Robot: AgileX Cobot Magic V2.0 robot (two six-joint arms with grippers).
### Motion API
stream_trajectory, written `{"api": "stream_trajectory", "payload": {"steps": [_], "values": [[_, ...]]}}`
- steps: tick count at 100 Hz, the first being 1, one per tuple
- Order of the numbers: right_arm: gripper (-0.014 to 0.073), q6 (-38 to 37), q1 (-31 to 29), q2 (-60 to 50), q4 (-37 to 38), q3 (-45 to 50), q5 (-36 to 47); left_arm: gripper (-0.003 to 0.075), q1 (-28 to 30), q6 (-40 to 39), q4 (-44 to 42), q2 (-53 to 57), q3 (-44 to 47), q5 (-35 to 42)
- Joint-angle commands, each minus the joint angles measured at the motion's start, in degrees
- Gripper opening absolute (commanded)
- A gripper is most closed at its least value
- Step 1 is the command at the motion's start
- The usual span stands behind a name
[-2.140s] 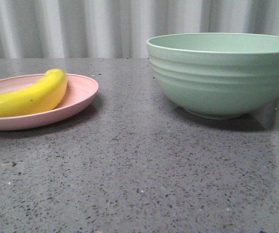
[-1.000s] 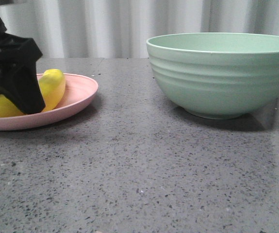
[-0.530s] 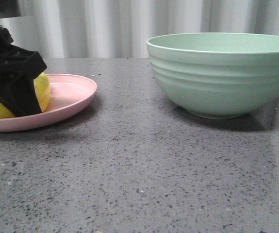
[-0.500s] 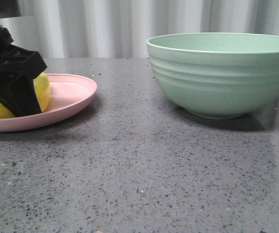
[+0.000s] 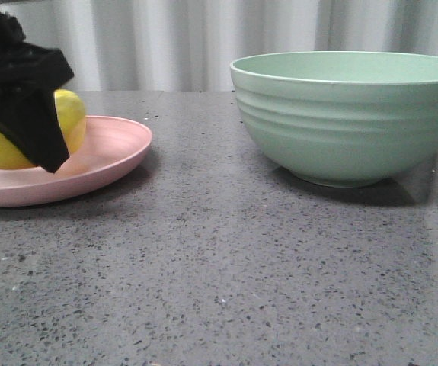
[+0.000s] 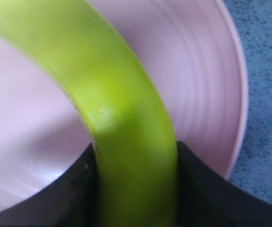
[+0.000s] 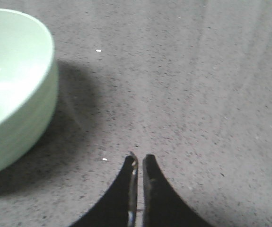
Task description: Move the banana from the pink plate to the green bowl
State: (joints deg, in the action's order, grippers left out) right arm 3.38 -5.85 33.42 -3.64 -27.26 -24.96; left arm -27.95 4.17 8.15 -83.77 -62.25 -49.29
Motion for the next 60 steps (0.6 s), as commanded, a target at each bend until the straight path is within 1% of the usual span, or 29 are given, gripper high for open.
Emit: {"api": "stream_trajectory", "payload": {"steps": [1,9,13,18,28,35,42,52,60], "values": [[-0.0058,1.58,1.92,2.07,-0.22,-5.09,-0.63,-0.002,-0.46,3.58,3.54,1.63,-3.36,-0.2],[-0.002,1.73,4.4,4.56,-0.33,-8.65,-5.84,-0.002,-0.46,7.5,7.56,1.63,-4.54,-1.74],[0.0021,1.73,6.1,6.23,-0.46,-10.65,-7.79,-0.002,-0.58,9.26,9.84,1.63,-4.92,-2.63],[0.0089,1.73,8.45,8.25,-0.95,-12.9,-10.06,-0.002,-0.83,10.69,11.74,1.63,-5.23,-3.17],[0.0259,1.73,13.89,12.47,-3.73,-17.1,-12.65,-0.002,-2.38,11.51,12.39,1.63,-5.95,-4.39],[0.0338,1.73,18.2,15.46,-5.32,-20.26,-13.66,-0.002,-3.73,11.61,12.39,1.85,-6.35,-4.78],[0.037,1.73,22.62,18.84,-6.6,-23.56,-14.07,-0.002,-5.28,11.61,12.55,1.88,-7.03,-5.66],[0.037,1.73,28.08,23.58,-8.75,-28.65,-13.9,-0.002,-7.55,11.64,12.94,2.1,-8.42,-6.82],[0.037,1.73,30.5,27.84,-10.81,-32.37,-13.9,-0.002,-9.49,11.64,12.94,2.54,-9.65,-7.25]]}}
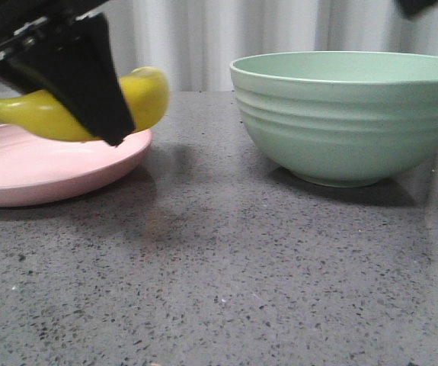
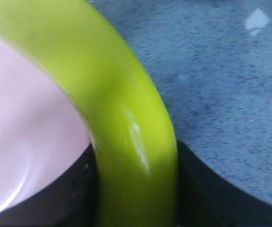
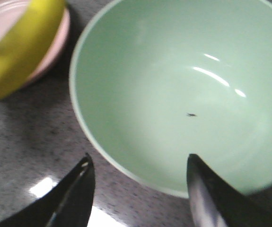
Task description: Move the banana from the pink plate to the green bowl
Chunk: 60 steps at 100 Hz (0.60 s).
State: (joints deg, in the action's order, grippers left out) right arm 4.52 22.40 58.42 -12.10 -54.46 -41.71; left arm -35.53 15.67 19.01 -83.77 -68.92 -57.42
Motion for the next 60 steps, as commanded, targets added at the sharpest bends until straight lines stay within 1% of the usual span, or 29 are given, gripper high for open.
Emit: {"api": "stream_trajectory", "payload": {"steps": [1,13,36,60], "values": [[0.037,0.58,2.4,3.21,-2.73,-5.51,2.84,-0.002,-2.05,0.14,2.09,2.68,-3.2,0.76],[0.037,0.58,4.02,9.01,-6.72,-11.23,2.52,-0.002,-4.29,0.14,2.35,3.78,-5.33,-0.38],[0.0371,0.58,4.14,18.2,-14.72,-19.55,-0.09,-0.002,-7.45,0.14,2.74,5.1,-6.63,-0.97],[0.037,-0.18,4.14,24.9,-15.99,-24.48,-0.97,-0.002,-8.23,0.14,4.01,5.1,-6.63,-1.99]]}}
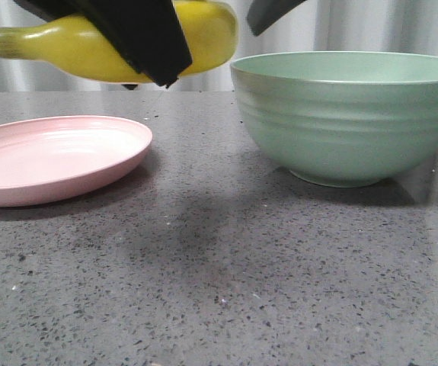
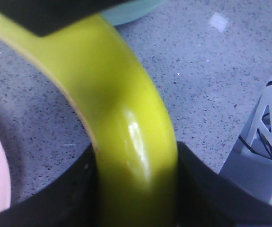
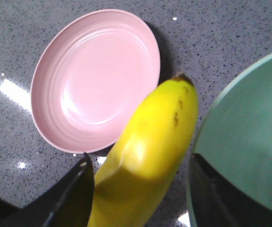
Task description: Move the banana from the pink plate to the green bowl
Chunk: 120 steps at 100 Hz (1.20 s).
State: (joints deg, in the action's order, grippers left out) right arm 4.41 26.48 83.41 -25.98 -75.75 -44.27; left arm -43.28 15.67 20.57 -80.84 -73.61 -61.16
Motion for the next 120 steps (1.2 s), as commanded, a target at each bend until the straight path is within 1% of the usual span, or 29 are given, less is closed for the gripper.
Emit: {"api": "stream_trajectory", "payload": {"steps": [1,19,65,81,101,120], "values": [[0.037,-0.06,0.06,0.06,-2.27,-3.31,1.36,-0.002,-0.48,0.14,2.45,2.16,-1.94,1.74],[0.0368,-0.06,0.06,2.62,-2.9,-5.61,0.16,-0.002,-0.48,0.14,2.45,2.16,-1.94,1.74],[0.0366,-0.06,0.06,4.39,-3.34,-5.6,0.83,-0.002,-0.48,0.23,2.45,2.16,-2.6,1.74],[0.0366,-0.06,0.06,4.39,-6.31,-5.64,1.44,-0.002,-0.48,0.79,2.45,2.16,-3.61,1.74],[0.0366,-0.06,0.06,4.39,-7.9,-5.64,1.87,-0.002,-0.48,1.7,4.4,2.16,-3.74,1.96],[0.0358,-0.06,0.06,4.39,-8.06,-5.64,2.52,-0.0019,-0.48,1.7,4.4,2.16,-3.74,2.19]]}}
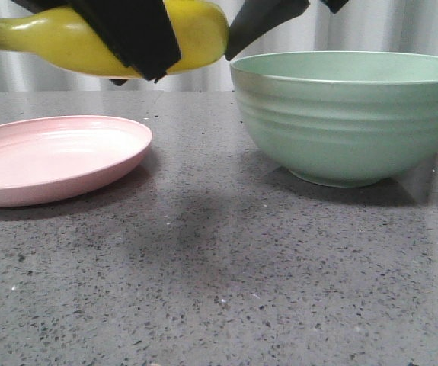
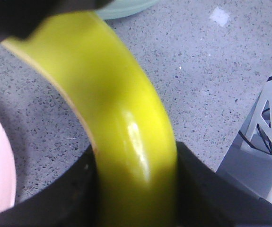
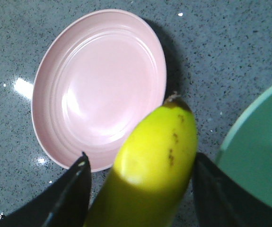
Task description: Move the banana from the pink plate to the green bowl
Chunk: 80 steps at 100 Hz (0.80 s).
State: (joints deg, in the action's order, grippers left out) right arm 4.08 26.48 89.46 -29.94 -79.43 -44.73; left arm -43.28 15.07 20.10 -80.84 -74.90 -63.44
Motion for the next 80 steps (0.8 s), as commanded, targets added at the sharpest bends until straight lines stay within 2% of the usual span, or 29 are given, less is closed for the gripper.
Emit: {"api": "stream_trajectory", "payload": {"steps": [1,11,21,27,36,69,80], "values": [[0.0355,0.27,0.06,-1.66,-4.09,-1.95,2.98,-0.0019,-0.48,2.31,4.88,2.16,-2.45,4.47],[0.0234,0.27,0.06,-1.66,-4.09,-1.95,2.98,0.0036,-0.48,4.07,4.88,2.16,-2.45,4.47],[0.0022,0.27,0.06,-1.66,-4.09,-1.95,3.12,0.0187,-0.48,4.06,4.88,2.16,-2.45,4.47],[-0.0074,0.27,0.06,-1.66,-4.09,-1.95,3.26,0.026,-0.48,4.06,4.88,2.16,-2.45,4.47],[-0.0068,0.27,0.06,-1.66,-4.09,-1.95,3.26,0.0323,-0.48,4.06,4.88,2.16,-2.45,4.47],[-0.0068,0.27,-0.07,-1.66,-4.09,-1.95,3.26,0.0328,-0.36,3.51,2.58,2.67,-3.76,3.74],[-0.0068,0.27,-0.07,-1.77,-4.09,-2.04,3.26,0.0367,-0.36,3.51,1.79,2.67,-6.16,2.47]]}}
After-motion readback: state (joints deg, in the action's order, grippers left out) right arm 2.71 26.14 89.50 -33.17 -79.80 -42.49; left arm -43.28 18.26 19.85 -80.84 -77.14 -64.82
